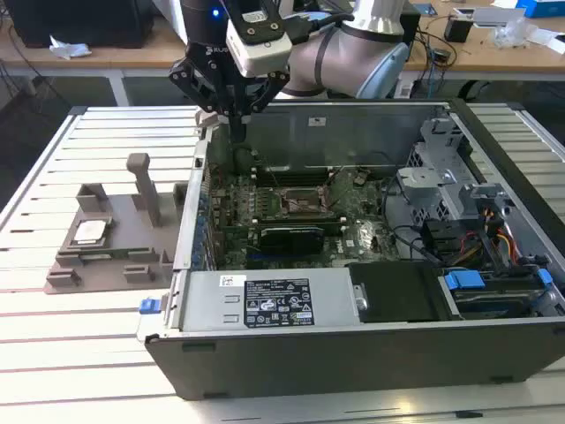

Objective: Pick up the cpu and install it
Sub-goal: 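Reach for the cpu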

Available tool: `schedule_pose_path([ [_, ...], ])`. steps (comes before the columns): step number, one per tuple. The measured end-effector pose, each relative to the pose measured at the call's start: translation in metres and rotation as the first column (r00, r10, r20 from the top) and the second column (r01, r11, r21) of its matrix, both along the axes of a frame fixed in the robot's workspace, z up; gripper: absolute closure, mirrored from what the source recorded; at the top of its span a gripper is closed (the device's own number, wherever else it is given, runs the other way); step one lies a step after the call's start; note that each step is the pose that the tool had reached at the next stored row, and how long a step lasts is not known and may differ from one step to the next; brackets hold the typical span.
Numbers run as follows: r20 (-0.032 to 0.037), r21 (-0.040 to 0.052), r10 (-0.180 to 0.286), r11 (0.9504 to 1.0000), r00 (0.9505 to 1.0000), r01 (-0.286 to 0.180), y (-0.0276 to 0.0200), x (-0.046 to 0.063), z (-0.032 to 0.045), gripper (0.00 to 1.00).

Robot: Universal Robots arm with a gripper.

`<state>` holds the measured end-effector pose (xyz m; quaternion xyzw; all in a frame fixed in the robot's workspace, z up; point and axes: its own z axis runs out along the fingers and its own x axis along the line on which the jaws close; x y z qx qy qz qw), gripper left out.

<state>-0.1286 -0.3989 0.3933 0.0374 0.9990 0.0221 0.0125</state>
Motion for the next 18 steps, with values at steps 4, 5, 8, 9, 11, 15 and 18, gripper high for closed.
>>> schedule_pose_path([
  [4,0.0001,0.0,0.0,1.0,1.0,0.0,0.0,-0.013,0.0,0.89],
  [5,0.0001,0.0001,0.0,1.0,1.0,0.0,0.0,-0.015,0.0,0.89],
  [8,0.0,0.0,0.0,1.0,1.0,0.0,0.0,-0.021,0.0,0.89],
  [9,0.0,0.0,0.0,1.0,1.0,0.0,0.0,-0.025,0.0,0.89],
  [11,0.0001,0.0,0.0,1.0,1.0,0.0,0.0,-0.029,0.0,0.89],
  [15,0.0,0.0,0.0,1.0,1.0,0.0,0.0,-0.041,0.0,0.89],
  [18,0.0,0.0,0.0,1.0,1.0,0.0,0.0,-0.047,0.0,0.89],
])
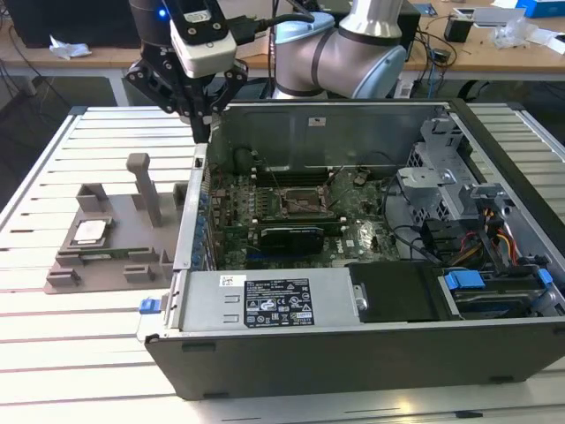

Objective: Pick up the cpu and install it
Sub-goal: 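Reach for the cpu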

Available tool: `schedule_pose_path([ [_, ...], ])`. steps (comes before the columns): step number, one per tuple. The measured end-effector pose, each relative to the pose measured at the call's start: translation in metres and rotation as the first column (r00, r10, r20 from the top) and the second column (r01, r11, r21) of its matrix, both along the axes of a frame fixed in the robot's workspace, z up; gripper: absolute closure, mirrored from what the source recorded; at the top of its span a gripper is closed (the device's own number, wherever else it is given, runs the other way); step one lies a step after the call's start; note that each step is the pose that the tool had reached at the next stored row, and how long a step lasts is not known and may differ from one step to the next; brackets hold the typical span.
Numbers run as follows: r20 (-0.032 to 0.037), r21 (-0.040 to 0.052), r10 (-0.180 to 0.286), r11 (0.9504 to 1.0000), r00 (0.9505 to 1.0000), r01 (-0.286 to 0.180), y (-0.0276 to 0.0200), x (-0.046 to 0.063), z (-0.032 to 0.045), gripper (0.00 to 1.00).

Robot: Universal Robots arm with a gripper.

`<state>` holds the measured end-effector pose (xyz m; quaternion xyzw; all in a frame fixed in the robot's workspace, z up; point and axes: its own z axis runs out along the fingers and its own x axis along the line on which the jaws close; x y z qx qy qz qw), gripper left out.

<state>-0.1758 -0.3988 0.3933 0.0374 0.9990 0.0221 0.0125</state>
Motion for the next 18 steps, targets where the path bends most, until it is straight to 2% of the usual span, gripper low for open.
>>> schedule_pose_path([
  [3,0.0001,0.0,0.0,1.0,1.0,0.0,0.0,-0.005,0.0,0.89],
  [8,0.0,0.0,0.0,1.0,1.0,0.0,0.0,-0.02,0.0,0.89],
  [11,0.0001,0.0,0.0,1.0,1.0,0.0,0.0,-0.025,0.0,0.89],
  [18,0.0,-0.0001,0.0,1.0,1.0,0.0,0.0,-0.044,0.0,0.89],
])
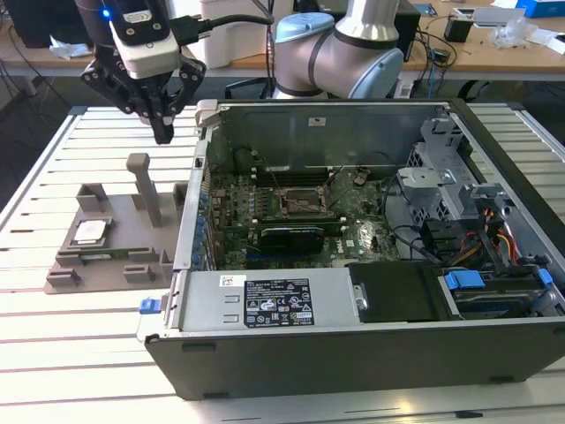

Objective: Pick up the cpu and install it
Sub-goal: 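Reach for the cpu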

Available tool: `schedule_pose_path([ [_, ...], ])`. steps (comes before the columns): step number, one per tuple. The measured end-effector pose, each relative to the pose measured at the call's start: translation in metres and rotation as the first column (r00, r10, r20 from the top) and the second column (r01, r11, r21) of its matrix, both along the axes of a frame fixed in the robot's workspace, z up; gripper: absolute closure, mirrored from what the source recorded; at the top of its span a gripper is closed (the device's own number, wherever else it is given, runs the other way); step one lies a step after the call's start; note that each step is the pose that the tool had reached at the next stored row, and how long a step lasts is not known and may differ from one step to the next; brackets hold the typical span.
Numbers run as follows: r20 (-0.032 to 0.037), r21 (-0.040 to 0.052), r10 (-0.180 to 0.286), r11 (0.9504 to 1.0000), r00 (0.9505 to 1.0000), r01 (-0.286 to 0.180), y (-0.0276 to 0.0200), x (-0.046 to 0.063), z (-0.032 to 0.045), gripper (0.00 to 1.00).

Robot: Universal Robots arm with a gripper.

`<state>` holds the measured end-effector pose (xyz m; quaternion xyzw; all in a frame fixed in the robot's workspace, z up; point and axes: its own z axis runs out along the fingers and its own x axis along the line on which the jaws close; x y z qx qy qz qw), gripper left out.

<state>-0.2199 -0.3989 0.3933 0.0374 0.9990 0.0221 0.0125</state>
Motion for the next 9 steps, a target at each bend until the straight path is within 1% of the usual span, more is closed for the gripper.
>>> schedule_pose_path([
  [7,0.0001,0.0001,0.0,1.0,1.0,0.0,0.0,-0.013,0.0,0.89],
  [9,0.0001,0.0001,0.0,1.0,1.0,0.0,0.0,-0.015,-0.0001,0.89],
])
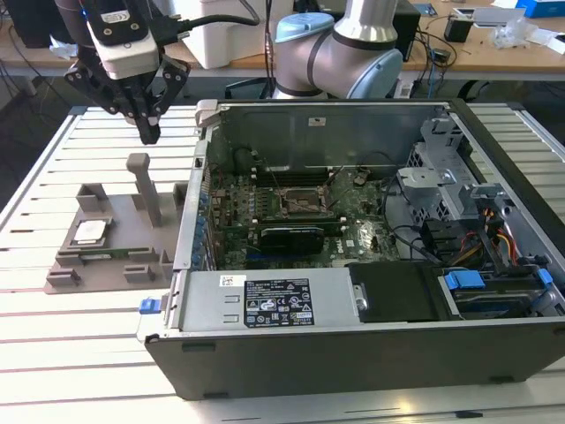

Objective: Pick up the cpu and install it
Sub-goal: 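Reach for the cpu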

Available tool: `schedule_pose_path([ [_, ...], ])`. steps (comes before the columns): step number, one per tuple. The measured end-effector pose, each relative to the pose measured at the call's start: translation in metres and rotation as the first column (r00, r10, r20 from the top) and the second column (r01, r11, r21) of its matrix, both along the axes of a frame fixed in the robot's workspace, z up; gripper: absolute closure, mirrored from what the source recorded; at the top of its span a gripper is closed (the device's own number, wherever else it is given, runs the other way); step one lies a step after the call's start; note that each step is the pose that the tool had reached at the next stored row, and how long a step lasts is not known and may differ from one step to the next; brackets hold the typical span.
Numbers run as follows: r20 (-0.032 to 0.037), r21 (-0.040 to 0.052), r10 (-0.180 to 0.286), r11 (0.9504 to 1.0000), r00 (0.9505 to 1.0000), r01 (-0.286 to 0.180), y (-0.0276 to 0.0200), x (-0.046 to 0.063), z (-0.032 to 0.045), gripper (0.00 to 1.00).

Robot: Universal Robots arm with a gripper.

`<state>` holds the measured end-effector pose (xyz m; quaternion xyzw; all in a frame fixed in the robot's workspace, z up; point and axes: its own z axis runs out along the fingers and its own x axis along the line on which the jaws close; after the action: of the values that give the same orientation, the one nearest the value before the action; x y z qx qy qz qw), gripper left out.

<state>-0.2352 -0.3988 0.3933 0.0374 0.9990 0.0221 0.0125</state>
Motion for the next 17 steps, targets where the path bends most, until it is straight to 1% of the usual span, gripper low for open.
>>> schedule_pose_path([
  [10,-0.0001,0.0,0.0,1.0,1.0,0.0,0.0,-0.011,0.0,0.89],
  [17,-0.0001,0.0,0.0,1.0,1.0,0.0,0.0,-0.016,0.0,0.89],
])
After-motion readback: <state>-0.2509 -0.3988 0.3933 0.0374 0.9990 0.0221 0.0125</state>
